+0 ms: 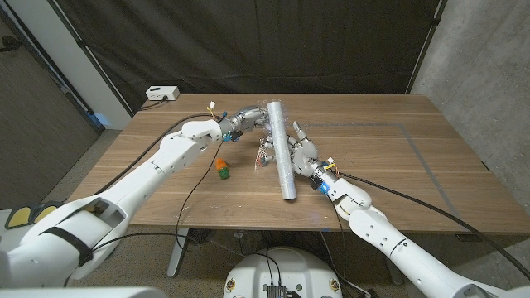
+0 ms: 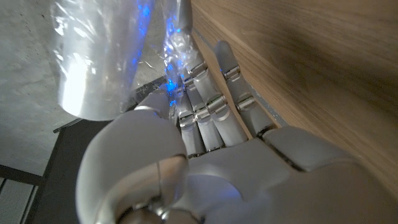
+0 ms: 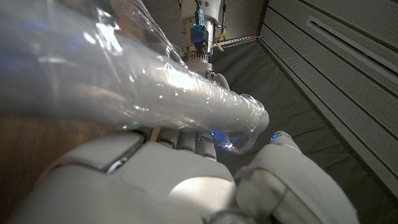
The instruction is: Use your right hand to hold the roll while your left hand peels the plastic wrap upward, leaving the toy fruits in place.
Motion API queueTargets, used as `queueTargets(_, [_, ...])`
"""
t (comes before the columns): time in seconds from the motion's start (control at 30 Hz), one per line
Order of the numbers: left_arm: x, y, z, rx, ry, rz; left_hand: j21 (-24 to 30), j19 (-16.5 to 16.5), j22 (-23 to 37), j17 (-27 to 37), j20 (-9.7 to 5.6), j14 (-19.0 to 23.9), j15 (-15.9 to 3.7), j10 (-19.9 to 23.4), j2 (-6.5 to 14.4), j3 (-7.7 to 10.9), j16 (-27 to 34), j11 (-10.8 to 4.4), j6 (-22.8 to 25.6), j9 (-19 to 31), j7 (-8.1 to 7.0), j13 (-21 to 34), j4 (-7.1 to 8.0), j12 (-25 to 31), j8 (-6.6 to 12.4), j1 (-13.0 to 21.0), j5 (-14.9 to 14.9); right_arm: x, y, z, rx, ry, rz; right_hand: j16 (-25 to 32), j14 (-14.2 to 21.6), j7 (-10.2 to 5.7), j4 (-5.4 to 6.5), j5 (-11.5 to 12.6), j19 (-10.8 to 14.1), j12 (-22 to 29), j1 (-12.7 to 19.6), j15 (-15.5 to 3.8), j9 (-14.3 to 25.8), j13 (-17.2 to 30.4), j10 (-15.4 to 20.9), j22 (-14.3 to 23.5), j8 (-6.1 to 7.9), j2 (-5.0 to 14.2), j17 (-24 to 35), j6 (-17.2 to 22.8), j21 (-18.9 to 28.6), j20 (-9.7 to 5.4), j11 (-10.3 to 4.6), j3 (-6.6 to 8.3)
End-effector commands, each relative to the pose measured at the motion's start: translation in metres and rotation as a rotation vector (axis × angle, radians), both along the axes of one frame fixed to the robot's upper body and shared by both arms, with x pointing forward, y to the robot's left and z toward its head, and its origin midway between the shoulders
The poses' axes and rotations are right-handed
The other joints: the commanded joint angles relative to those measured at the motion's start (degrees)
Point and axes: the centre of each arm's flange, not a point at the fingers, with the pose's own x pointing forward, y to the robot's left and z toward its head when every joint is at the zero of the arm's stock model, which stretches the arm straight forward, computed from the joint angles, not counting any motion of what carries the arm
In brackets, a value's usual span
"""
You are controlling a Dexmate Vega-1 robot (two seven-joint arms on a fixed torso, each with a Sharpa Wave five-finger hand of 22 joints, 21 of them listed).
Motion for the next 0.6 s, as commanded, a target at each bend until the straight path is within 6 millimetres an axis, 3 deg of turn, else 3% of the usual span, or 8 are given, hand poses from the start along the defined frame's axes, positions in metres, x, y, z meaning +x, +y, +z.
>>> queueTargets(0.03, [-0.013,0.002,-0.006,-0.118,0.106,0.14,0.92,0.52,0.06,0.29,-2.68,0.68,-0.06,1.29,-0.18,0.42,0.46,-1.31,0.16,0.44,0.05,0.72,0.09,0.49,0.29,0.31,0.17,-0.005,-0.005,0.015,-0.11,0.1,0.104,0.87,4.56,1.2,-0.36,0.28,6.11,1.5,0.6,-0.95,0.16,-0.39,3.92,0.81,0.72,1.72,-0.83,2.45,1.98,-5.08,0.22,1.03])
queueTargets(0.17, [-0.013,0.002,-0.007,-0.13,0.126,0.151,1.29,0.46,0.02,0.42,-2.65,0.76,-0.03,1.12,-0.19,0.52,0.45,-1.37,0.13,0.69,0.02,1.13,0.2,0.65,0.33,0.31,0.21,-0.004,-0.008,0.019,-0.146,0.108,0.111,0.91,7.58,1.01,-2.59,0.11,11.73,1.6,3.64,-3.84,0.14,-0.72,4.51,1.12,0.46,1.76,-1.75,2.53,3.99,-10.5,-0.72,2.36])
queueTargets(0.27, [-0.013,0.002,-0.008,-0.128,0.139,0.164,1.57,0.41,-0.01,0.53,-2.78,0.75,-0.03,1.05,-0.2,0.59,0.4,-1.44,0.14,0.88,0.09,1.44,0.31,0.79,0.36,0.28,0.24,-0.004,-0.008,0.021,-0.149,0.146,0.145,0.45,7.84,0.76,-3.63,-0.02,14.96,1.1,4.95,-4.77,0.15,-0.84,3.38,1.2,-0.17,1.57,-2.04,1.1,5.08,-13.15,-1.48,2.98])
queueTargets(0.47, [-0.011,0.0,-0.007,-0.128,0.163,0.176,2.13,0.2,-0.1,0.72,-2.71,0.78,-0.02,0.86,-0.29,0.74,0.32,-1.54,0.03,1.28,0.12,2.07,0.45,1.06,0.39,0.27,0.3,-0.004,-0.011,0.022,-0.167,0.19,0.162,-0.72,5.69,1.28,-3.69,-0.16,15.32,0.18,4.41,-3.61,0.2,-0.89,1.03,0.85,-0.66,0.71,-2.18,-0.99,4.66,-12.86,-0.29,2.7])
queueTargets(0.6, [-0.009,0.0,-0.006,-0.124,0.174,0.183,2.53,0.08,-0.17,0.86,-2.68,0.78,-0.02,0.61,-0.34,0.87,0.25,-1.42,0.02,1.55,0.15,2.49,0.52,1.19,0.44,0.3,0.33,-0.003,-0.015,0.023,-0.15,0.205,0.152,-0.5,6.46,1.32,-3.57,-0.11,17.25,0.11,3.99,-3.95,0.24,-0.9,0.71,0.6,-0.59,0.54,-2.23,-1.54,4.81,-13.84,-0.24,2.64])
